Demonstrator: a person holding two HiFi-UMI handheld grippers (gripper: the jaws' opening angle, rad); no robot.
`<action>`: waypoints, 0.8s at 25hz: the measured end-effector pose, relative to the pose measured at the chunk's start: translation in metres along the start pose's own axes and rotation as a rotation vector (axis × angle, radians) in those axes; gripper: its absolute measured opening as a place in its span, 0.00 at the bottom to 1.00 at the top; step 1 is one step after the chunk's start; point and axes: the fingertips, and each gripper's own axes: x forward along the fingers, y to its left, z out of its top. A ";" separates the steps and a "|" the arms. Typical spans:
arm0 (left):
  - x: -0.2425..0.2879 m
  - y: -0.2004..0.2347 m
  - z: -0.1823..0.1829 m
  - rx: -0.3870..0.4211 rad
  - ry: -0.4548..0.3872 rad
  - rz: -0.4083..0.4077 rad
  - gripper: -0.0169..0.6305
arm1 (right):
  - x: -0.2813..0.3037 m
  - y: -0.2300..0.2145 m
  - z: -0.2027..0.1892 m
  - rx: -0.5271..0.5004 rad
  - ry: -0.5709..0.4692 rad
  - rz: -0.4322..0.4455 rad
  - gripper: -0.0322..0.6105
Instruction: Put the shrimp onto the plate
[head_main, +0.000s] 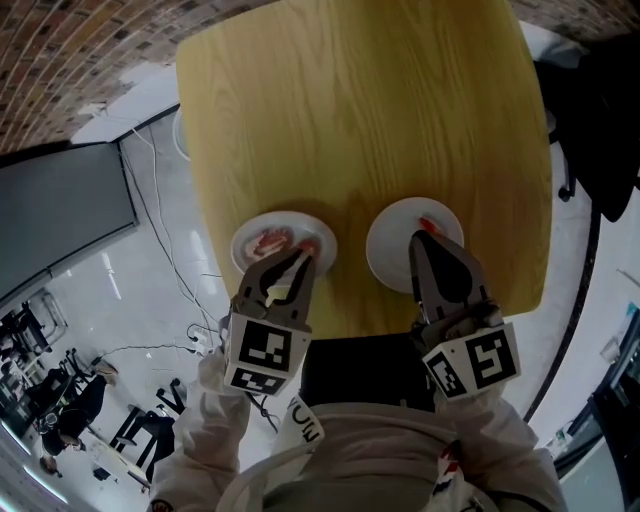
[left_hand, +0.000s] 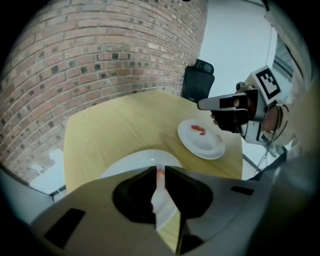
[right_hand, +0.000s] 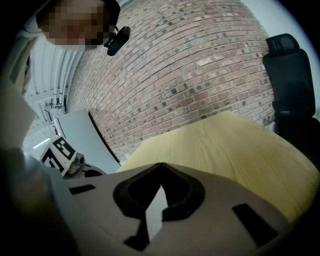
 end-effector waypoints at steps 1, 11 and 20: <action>0.002 -0.003 -0.002 0.000 0.027 -0.026 0.12 | 0.000 -0.001 -0.001 0.005 0.003 0.000 0.09; 0.011 -0.006 -0.005 0.119 0.134 -0.090 0.27 | -0.003 -0.013 -0.002 0.034 -0.001 -0.013 0.09; 0.018 -0.004 -0.007 0.182 0.182 -0.096 0.27 | -0.006 -0.026 -0.004 0.056 -0.007 -0.032 0.09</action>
